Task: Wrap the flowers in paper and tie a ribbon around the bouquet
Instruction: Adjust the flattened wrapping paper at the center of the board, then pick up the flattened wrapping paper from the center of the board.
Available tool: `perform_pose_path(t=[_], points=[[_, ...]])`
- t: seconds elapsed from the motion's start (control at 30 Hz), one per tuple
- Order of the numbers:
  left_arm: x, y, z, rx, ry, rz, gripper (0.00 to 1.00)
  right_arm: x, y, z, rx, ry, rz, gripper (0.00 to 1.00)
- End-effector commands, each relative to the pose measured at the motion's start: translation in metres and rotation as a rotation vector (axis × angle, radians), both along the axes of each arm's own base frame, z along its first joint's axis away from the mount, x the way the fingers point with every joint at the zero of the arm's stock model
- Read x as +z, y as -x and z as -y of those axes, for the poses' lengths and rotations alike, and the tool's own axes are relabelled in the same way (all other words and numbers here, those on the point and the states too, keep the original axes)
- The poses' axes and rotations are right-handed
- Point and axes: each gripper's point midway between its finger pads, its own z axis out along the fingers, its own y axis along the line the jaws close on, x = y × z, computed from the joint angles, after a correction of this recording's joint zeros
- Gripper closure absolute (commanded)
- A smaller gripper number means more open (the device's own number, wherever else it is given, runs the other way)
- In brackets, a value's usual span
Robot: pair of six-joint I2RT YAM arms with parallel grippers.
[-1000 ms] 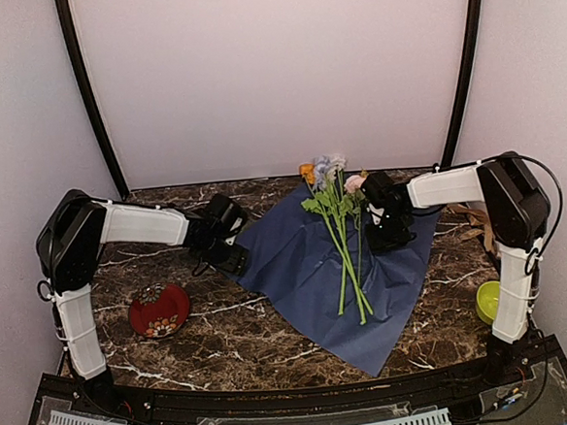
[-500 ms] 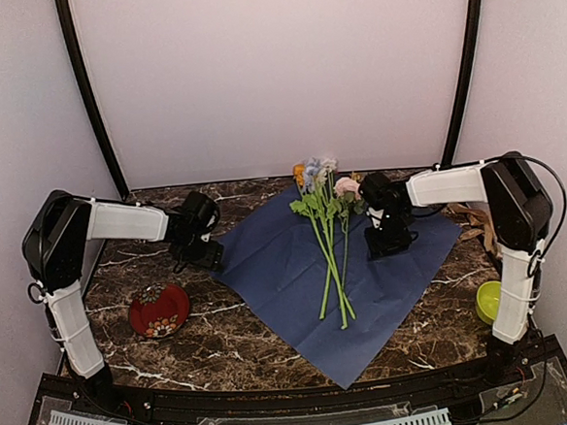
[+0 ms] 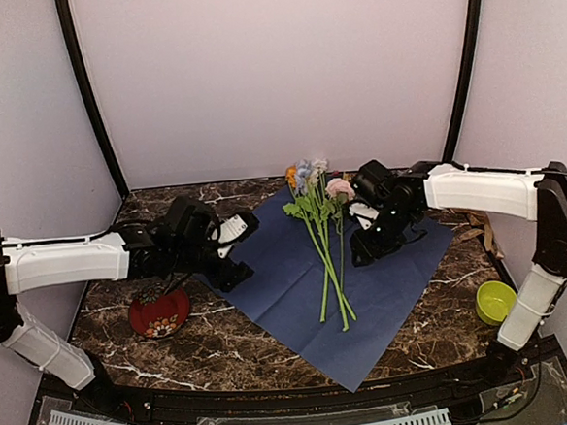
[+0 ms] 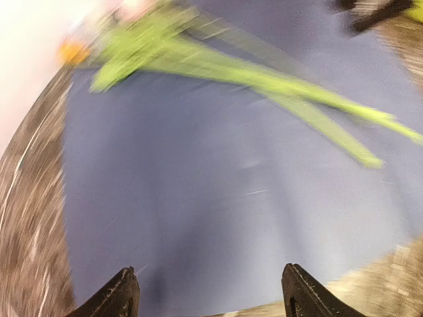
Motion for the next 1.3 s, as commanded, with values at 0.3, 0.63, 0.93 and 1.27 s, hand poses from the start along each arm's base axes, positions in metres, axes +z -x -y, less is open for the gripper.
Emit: perform_pose_path(t=[0.3, 0.63, 0.93, 1.27], points=[[-0.025, 0.194, 0.104, -0.904, -0.066, 0.249, 0.29, -0.039, 0.121, -0.029, 0.075, -0.098, -0.219, 0.53], [-0.052, 0.221, 0.131, -0.930, -0.201, 0.268, 0.32, -0.061, 0.183, -0.025, 0.078, 0.071, -0.133, 0.35], [-0.042, 0.225, 0.118, -0.782, -0.125, 0.214, 0.30, -0.085, 0.218, -0.047, 0.200, 0.190, -0.037, 0.27], [-0.040, 0.226, 0.107, -0.791, -0.123, 0.247, 0.27, -0.105, 0.222, -0.045, 0.217, 0.258, -0.056, 0.54]])
